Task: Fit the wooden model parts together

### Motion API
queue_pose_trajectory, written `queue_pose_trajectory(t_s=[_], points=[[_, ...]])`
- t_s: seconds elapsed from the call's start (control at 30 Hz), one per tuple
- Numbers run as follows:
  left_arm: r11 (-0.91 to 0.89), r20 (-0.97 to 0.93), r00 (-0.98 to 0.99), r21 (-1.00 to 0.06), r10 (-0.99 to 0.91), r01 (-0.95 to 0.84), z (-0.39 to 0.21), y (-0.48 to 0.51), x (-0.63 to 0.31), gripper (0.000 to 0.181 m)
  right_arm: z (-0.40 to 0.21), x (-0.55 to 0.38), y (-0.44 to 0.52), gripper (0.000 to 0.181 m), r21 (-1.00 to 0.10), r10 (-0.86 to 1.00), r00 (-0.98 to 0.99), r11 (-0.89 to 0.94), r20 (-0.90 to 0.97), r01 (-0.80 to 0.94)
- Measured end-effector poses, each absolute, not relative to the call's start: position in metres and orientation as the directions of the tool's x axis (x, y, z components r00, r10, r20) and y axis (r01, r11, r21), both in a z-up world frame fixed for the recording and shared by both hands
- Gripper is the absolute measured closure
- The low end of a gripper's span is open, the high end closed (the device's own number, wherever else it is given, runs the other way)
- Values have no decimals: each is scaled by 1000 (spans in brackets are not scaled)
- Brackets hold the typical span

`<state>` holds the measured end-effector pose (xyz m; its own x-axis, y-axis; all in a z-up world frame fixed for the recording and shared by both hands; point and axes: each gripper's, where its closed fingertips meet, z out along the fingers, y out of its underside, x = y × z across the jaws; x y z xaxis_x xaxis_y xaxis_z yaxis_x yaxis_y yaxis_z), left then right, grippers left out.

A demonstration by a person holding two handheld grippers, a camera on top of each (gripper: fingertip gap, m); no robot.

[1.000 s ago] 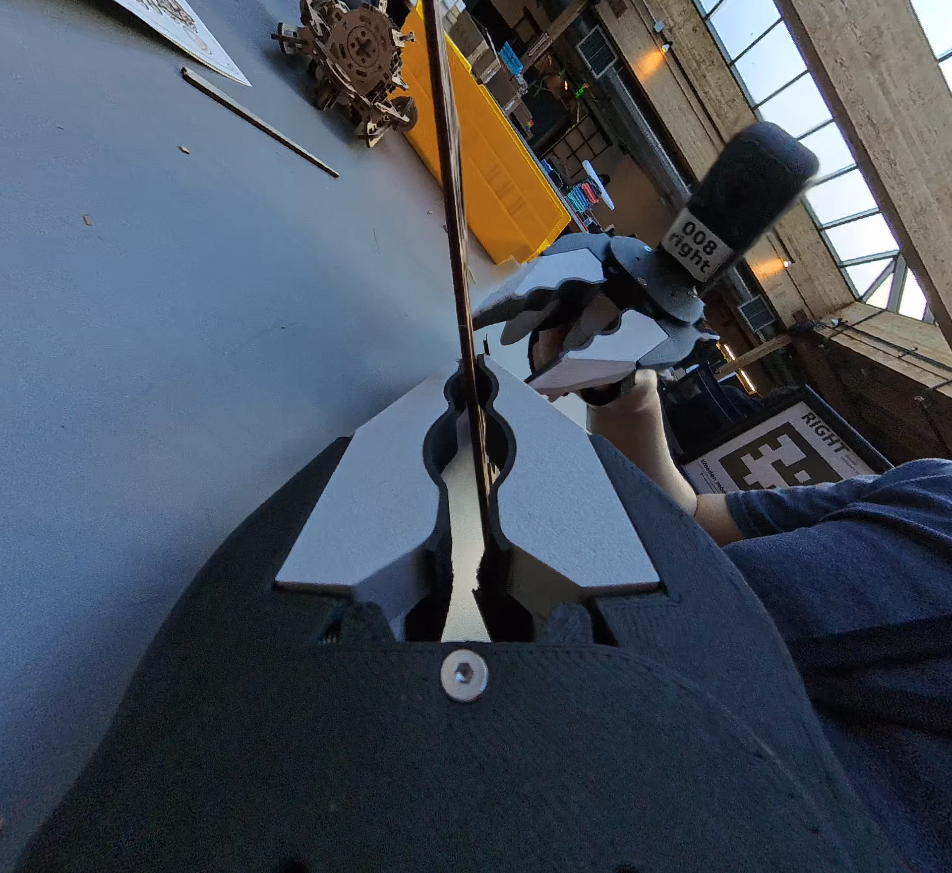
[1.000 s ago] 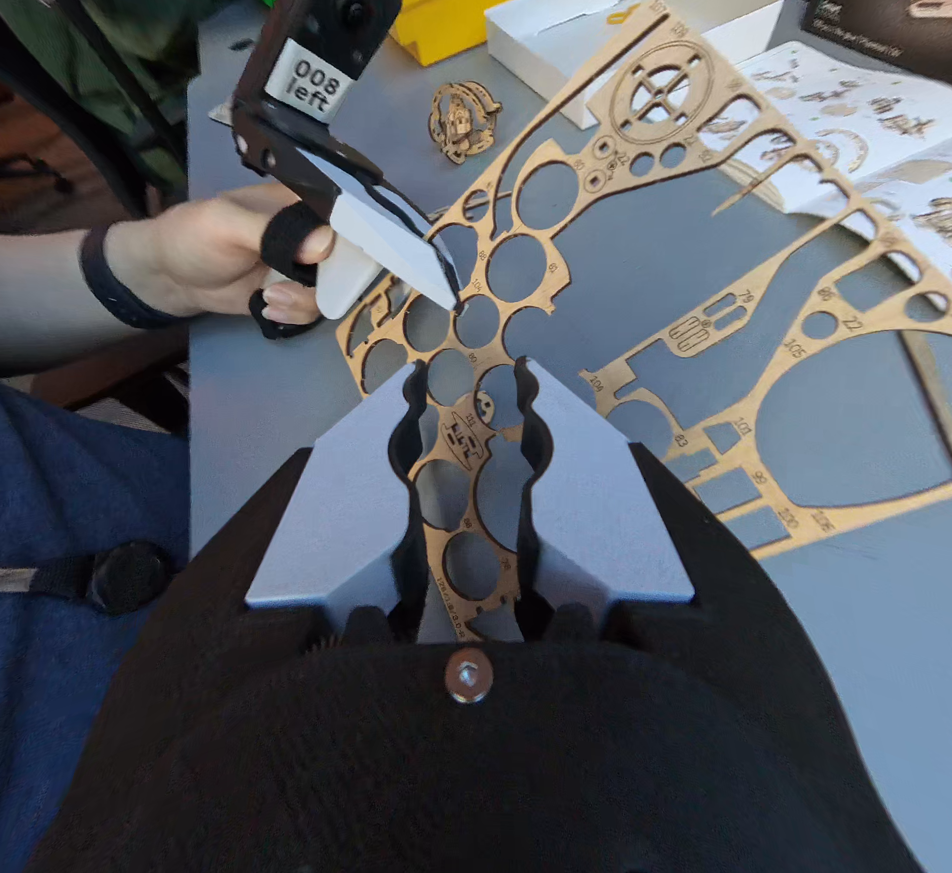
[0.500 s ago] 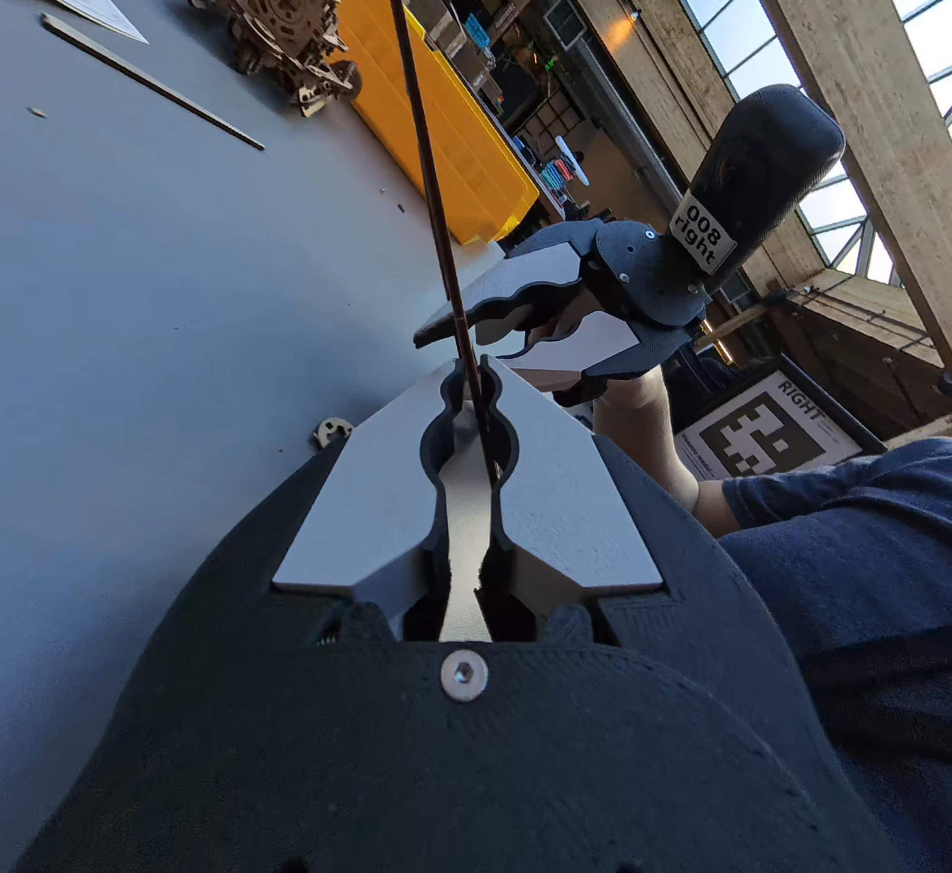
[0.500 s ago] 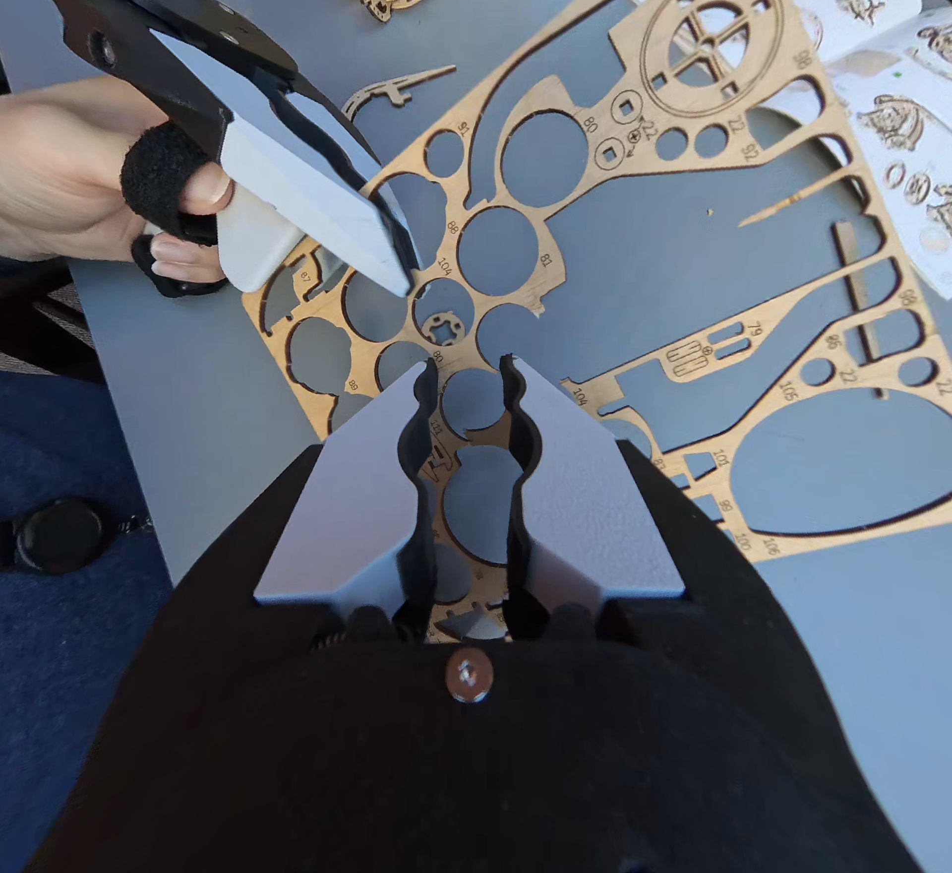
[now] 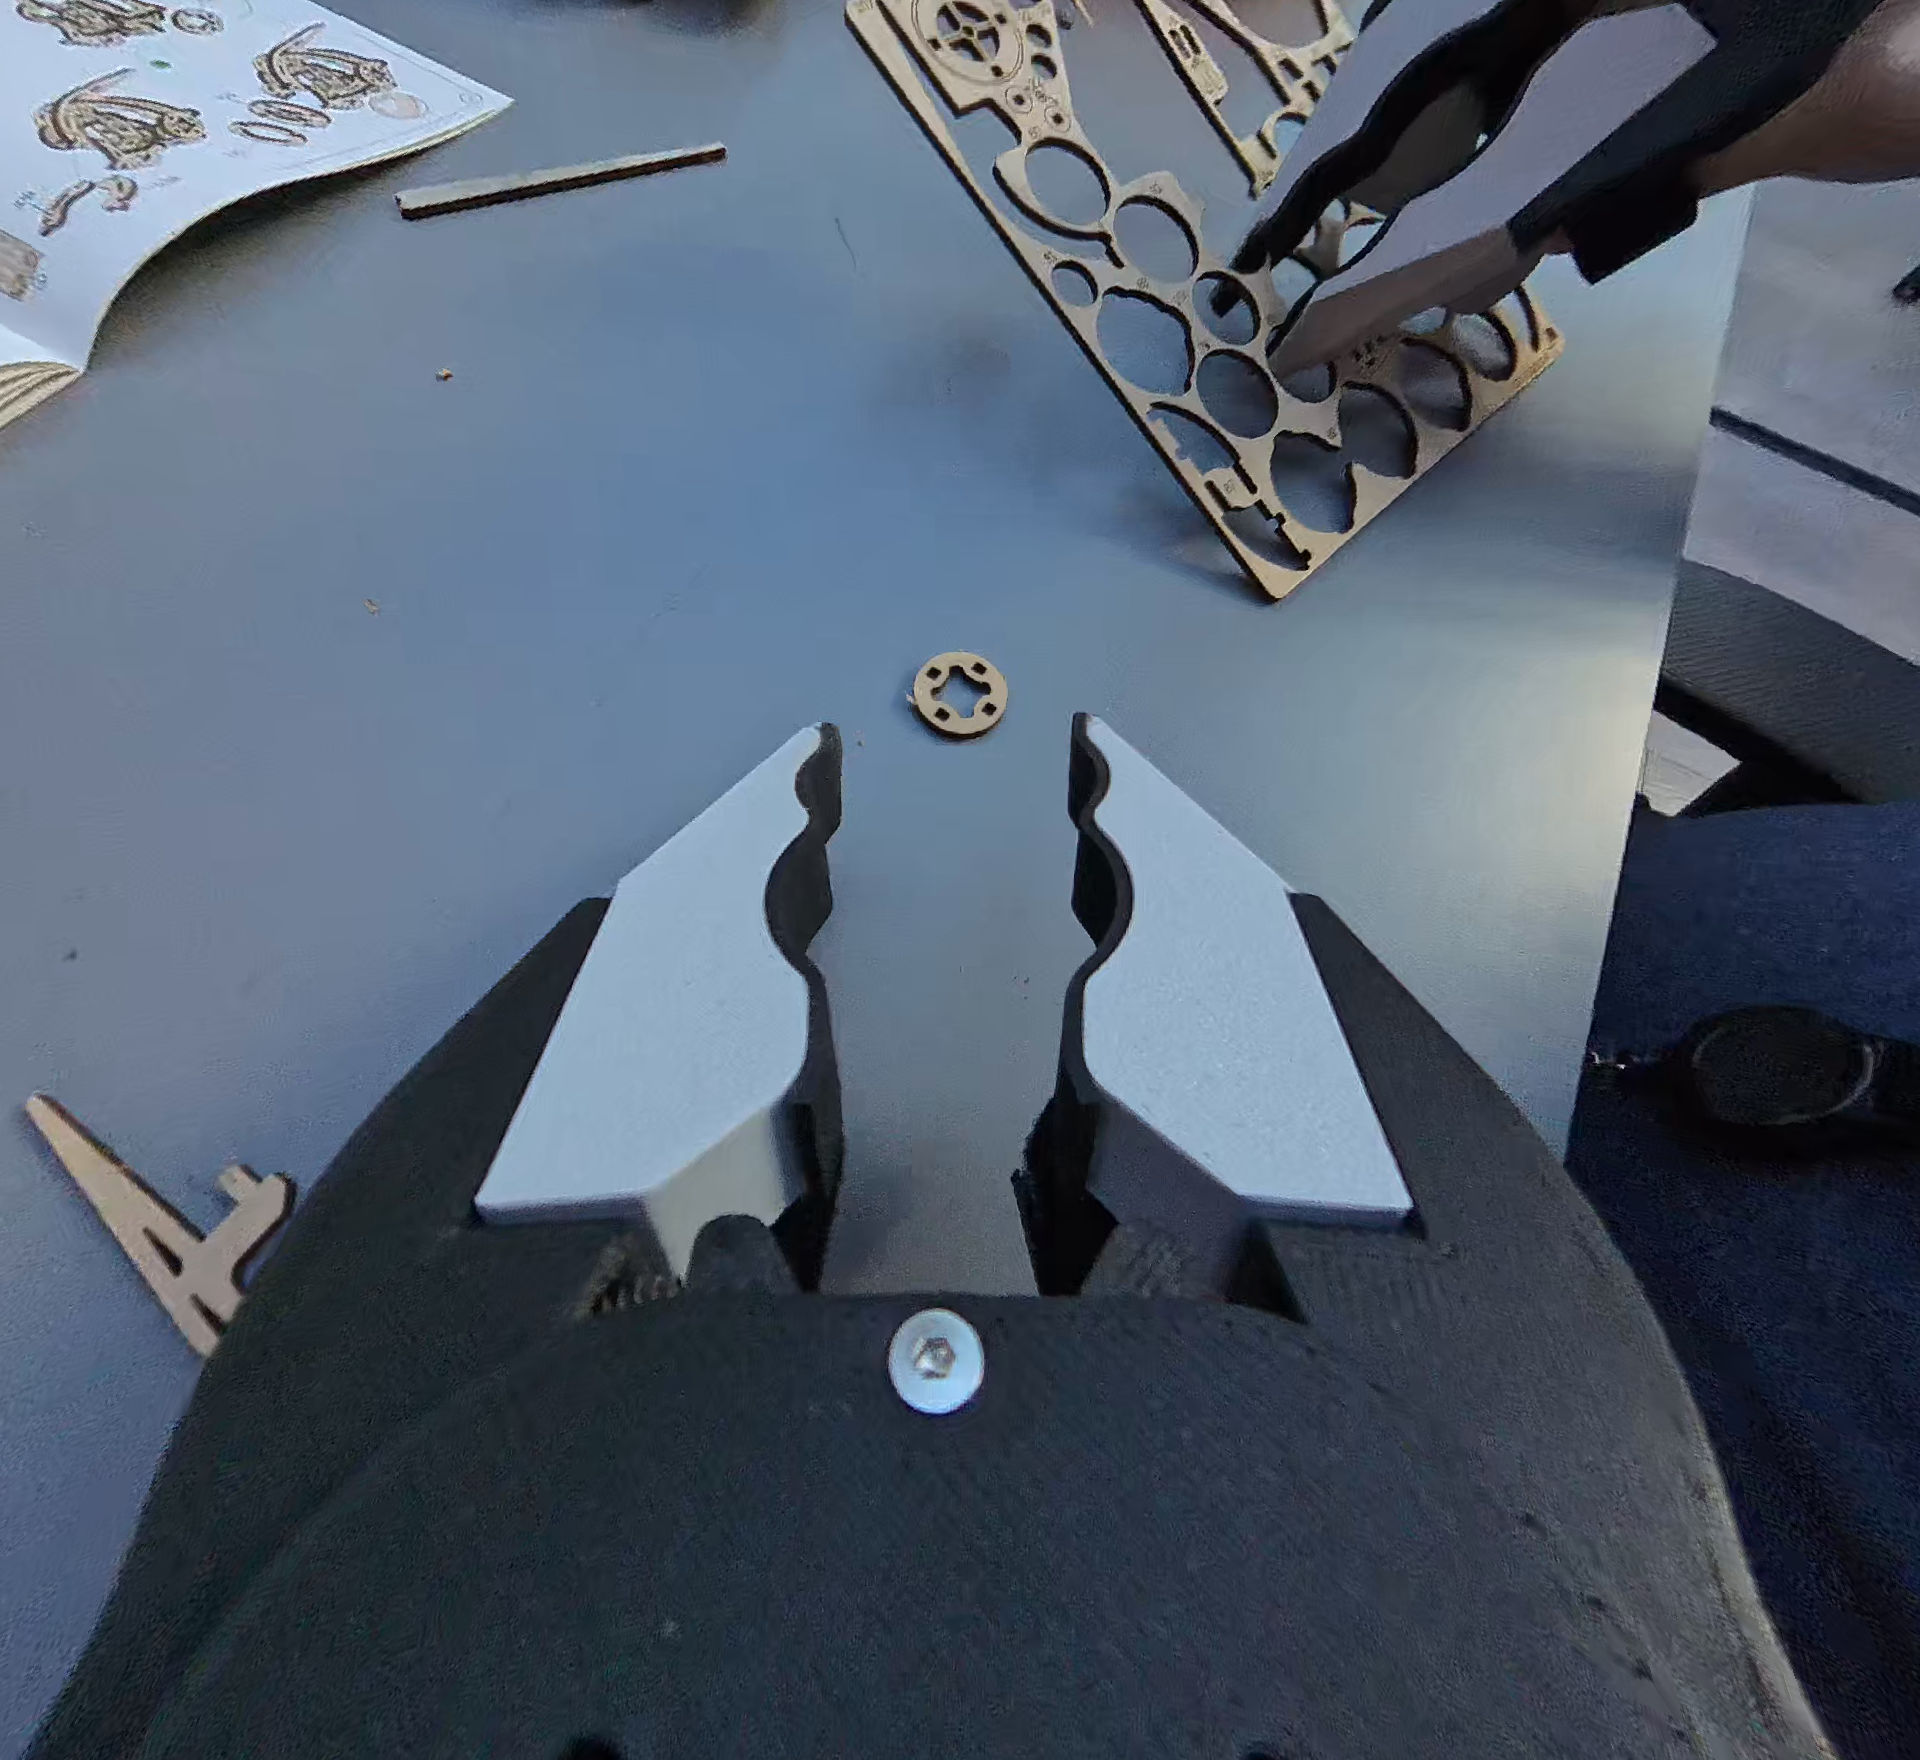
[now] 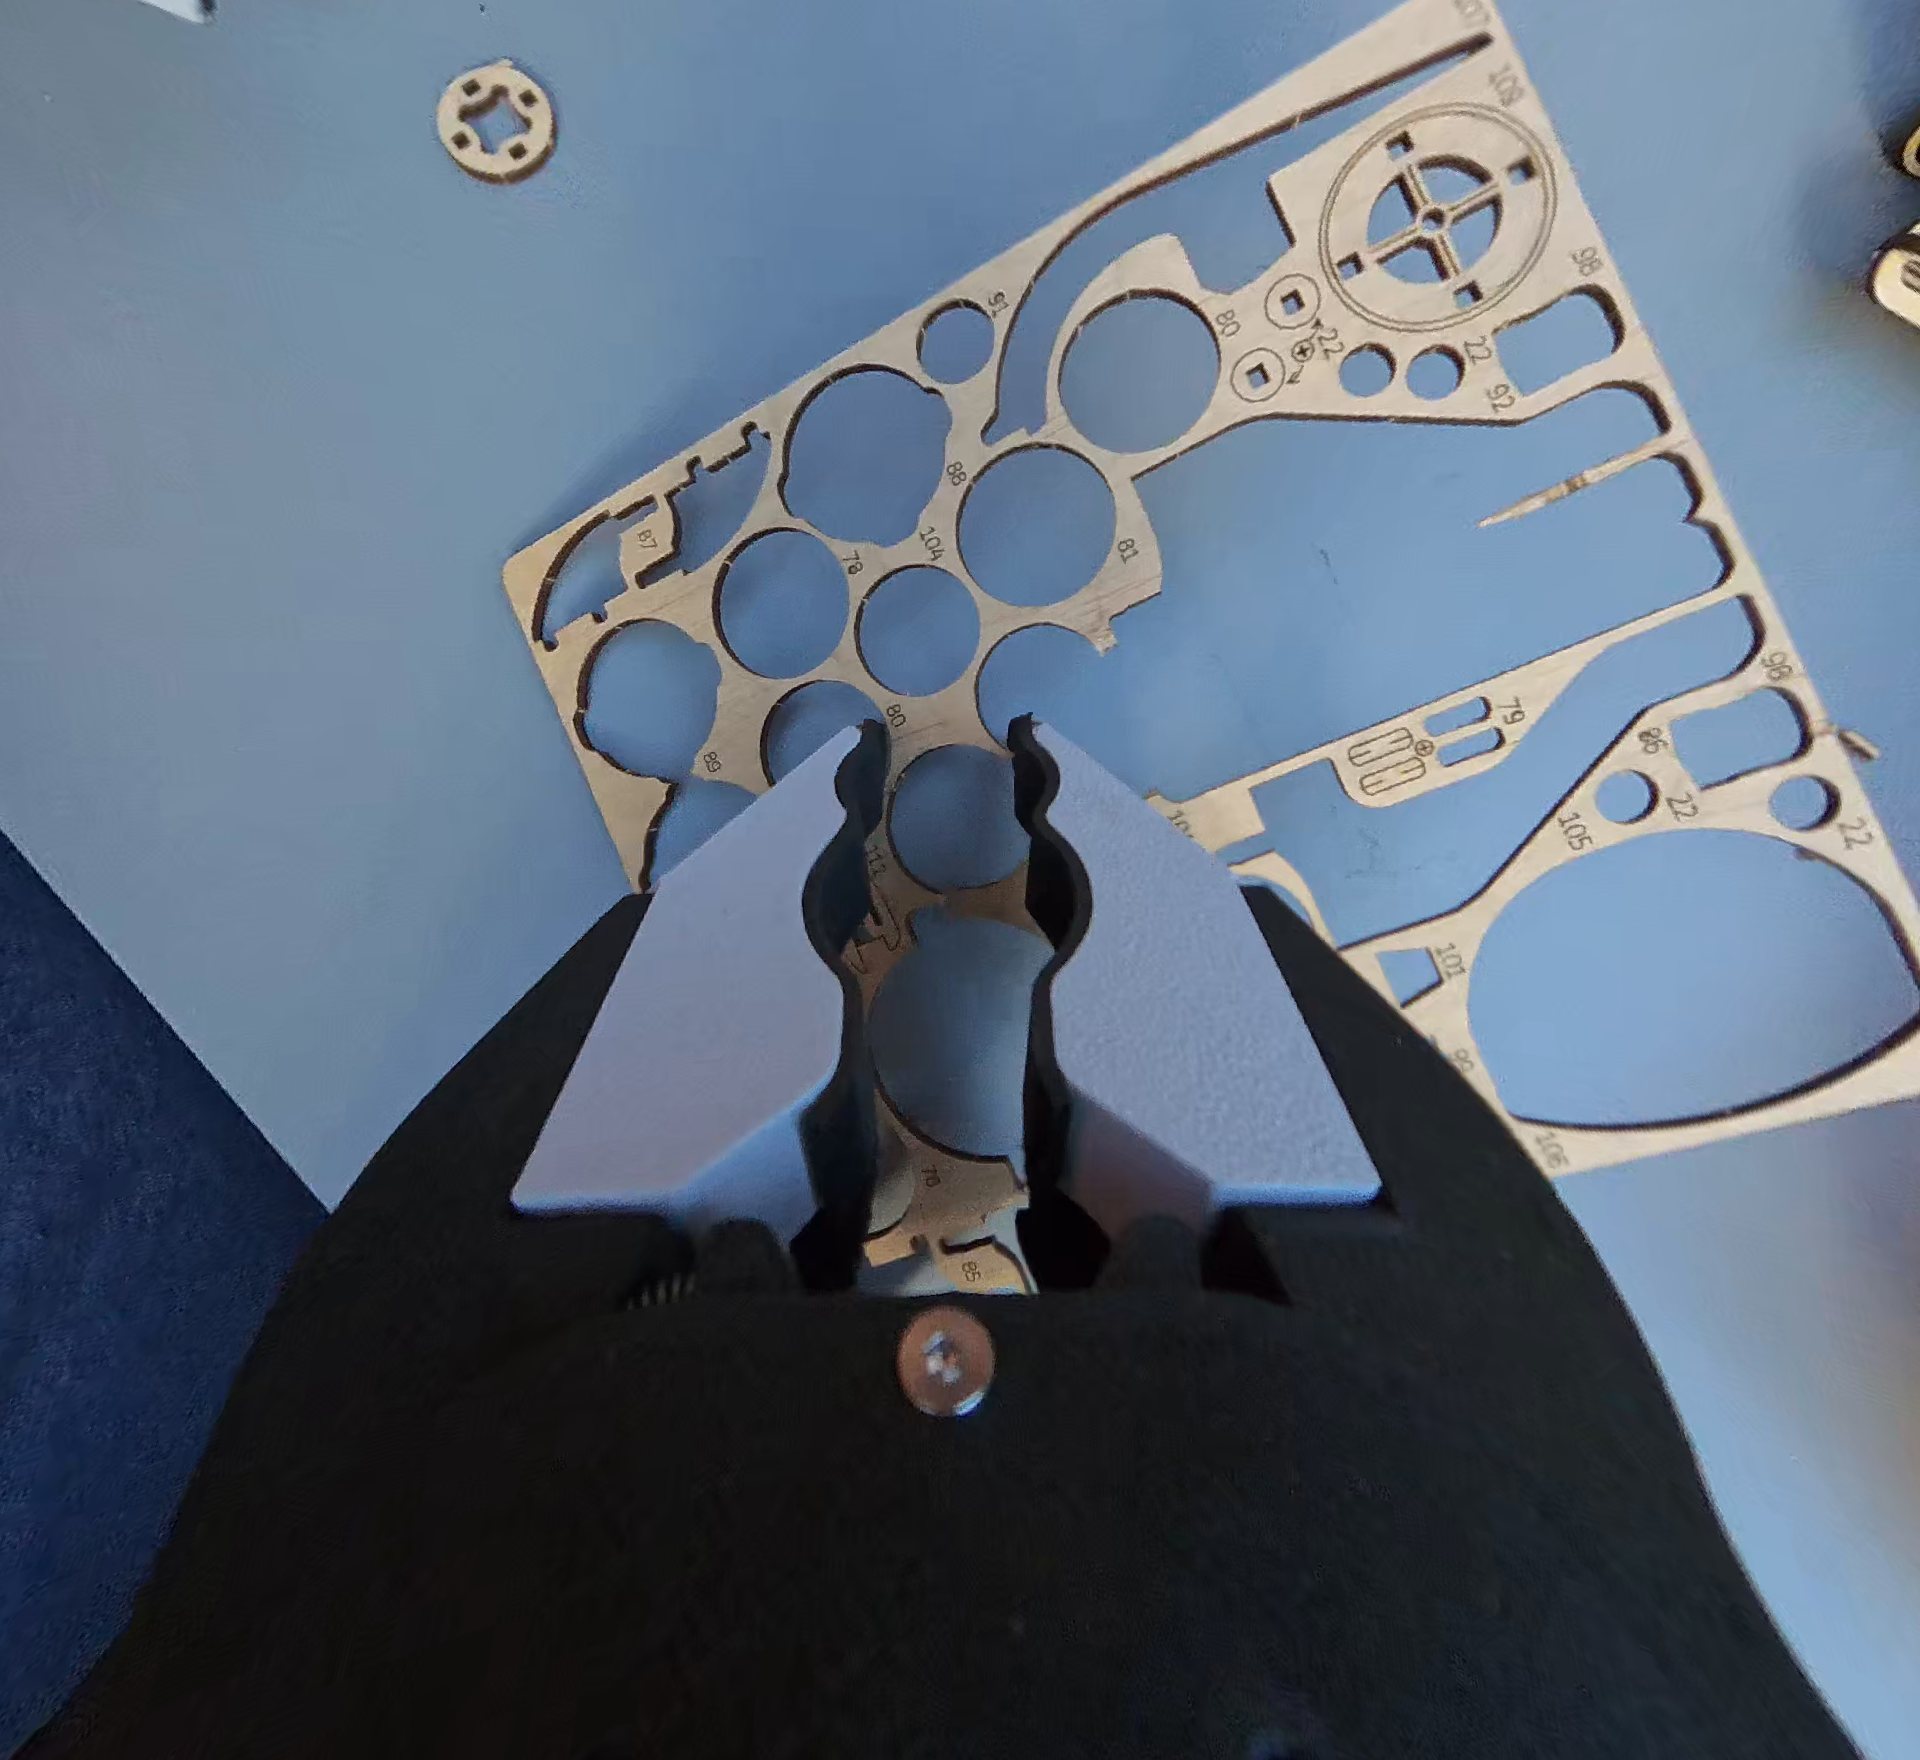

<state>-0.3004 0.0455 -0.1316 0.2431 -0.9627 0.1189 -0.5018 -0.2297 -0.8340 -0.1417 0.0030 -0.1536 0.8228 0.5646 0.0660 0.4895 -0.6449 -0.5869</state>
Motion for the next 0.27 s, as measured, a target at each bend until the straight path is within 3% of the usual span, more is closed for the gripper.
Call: queue_pose_trajectory(t_s=[0.2,0.27], points=[[-207,90,226,-791,-970,-576,-146,46,-277,136,-138,-132,5,150,-584,594,797,-610,110,535],[-181,67,208,-781,-976,-598,-150,45,-273,137,-129,-141,6,150,-634,598,799,-594,65,496]])
